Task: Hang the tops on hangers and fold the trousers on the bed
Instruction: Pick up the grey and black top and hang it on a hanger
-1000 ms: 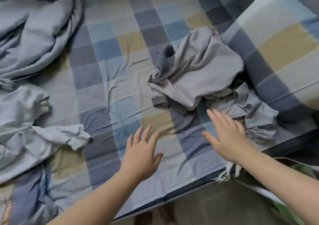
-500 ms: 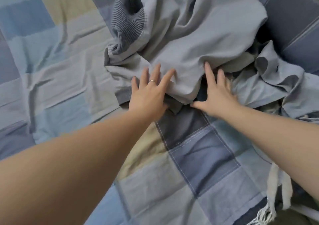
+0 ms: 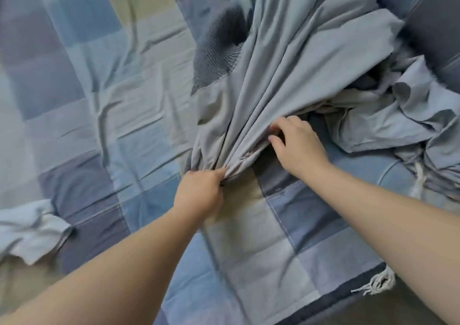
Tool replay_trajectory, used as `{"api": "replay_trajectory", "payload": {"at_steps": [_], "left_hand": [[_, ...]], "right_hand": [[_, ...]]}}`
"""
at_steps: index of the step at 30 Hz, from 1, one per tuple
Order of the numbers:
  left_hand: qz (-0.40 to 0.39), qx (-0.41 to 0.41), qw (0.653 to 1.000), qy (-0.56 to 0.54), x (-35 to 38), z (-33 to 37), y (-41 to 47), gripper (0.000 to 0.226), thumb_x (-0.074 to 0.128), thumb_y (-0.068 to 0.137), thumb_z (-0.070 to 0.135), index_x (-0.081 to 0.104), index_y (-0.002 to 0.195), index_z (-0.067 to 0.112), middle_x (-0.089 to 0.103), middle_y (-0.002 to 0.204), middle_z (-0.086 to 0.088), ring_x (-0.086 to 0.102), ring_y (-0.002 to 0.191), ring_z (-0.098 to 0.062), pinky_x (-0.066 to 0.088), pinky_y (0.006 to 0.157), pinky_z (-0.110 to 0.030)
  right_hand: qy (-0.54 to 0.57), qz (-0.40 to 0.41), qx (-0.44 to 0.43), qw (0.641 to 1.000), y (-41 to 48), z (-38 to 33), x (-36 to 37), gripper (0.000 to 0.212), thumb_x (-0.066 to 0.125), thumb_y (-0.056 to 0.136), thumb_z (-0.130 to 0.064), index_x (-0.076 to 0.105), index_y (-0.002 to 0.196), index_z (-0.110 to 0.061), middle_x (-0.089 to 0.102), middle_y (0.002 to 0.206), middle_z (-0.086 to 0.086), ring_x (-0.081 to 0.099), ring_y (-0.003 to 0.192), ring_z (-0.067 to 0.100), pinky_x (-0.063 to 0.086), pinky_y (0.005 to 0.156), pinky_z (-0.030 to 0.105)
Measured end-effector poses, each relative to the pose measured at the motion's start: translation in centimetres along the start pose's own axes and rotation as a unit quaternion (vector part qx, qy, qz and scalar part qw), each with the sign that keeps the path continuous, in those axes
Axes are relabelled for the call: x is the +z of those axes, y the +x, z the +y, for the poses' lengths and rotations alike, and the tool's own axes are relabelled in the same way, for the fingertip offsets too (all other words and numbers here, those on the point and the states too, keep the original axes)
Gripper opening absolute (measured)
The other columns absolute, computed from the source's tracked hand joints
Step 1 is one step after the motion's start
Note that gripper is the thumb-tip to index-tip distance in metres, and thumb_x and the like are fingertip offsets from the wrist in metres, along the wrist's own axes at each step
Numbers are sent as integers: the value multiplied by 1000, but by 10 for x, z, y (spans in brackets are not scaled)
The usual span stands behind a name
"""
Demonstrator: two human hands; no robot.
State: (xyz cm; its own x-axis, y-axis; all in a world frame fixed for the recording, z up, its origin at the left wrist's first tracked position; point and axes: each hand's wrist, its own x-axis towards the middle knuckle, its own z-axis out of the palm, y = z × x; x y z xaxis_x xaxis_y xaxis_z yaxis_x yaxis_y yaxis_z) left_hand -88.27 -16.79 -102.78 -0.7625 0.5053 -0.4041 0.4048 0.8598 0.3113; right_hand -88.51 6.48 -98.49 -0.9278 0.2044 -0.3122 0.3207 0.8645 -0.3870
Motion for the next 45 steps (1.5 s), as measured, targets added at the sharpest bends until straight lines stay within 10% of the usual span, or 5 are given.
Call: {"api": "replay_trajectory", "payload": {"at_steps": [12,18,33,38,45], "left_hand": [[-110,-109,988,16,-3,-97,-206,15,52,85,21,61,97,23,73,97,-7,64,95,-36,40,69,-37],[-51,-110,993,7,9,-117,-228,5,59,83,19,57,81,22,70,81,-6,64,82,-38,44,65,-39],[-18,-383,915,-128,-11,-172,-332,78,68,87,49,32,154,30,35,159,-4,33,144,-29,34,114,-44],[72,-314,754,-572,-15,-110,-351,73,88,58,56,55,120,35,64,115,24,59,110,8,42,83,-1],[288,-436,478,-706,-74,-61,-360,25,82,66,34,68,83,21,72,66,7,67,62,-12,52,61,-32]], "right_hand": [[-186,16,-49,981,-38,-72,34,119,86,70,-34,4,155,-30,14,161,16,17,147,40,19,113,66],[-252,-92,-50,962,-20,-109,55,27,51,93,-19,65,115,-29,56,130,8,42,131,33,25,110,63],[64,-266,-210,939,-142,-282,100,21,54,101,-24,71,105,-13,71,108,12,61,106,35,47,88,42],[256,-295,-72,918,-182,-363,98,26,57,100,-22,62,75,-16,67,85,11,67,94,33,55,80,47],[471,-384,113,786,-230,-432,27,14,53,102,-16,65,99,-10,71,89,10,71,79,23,59,58,36]]}}
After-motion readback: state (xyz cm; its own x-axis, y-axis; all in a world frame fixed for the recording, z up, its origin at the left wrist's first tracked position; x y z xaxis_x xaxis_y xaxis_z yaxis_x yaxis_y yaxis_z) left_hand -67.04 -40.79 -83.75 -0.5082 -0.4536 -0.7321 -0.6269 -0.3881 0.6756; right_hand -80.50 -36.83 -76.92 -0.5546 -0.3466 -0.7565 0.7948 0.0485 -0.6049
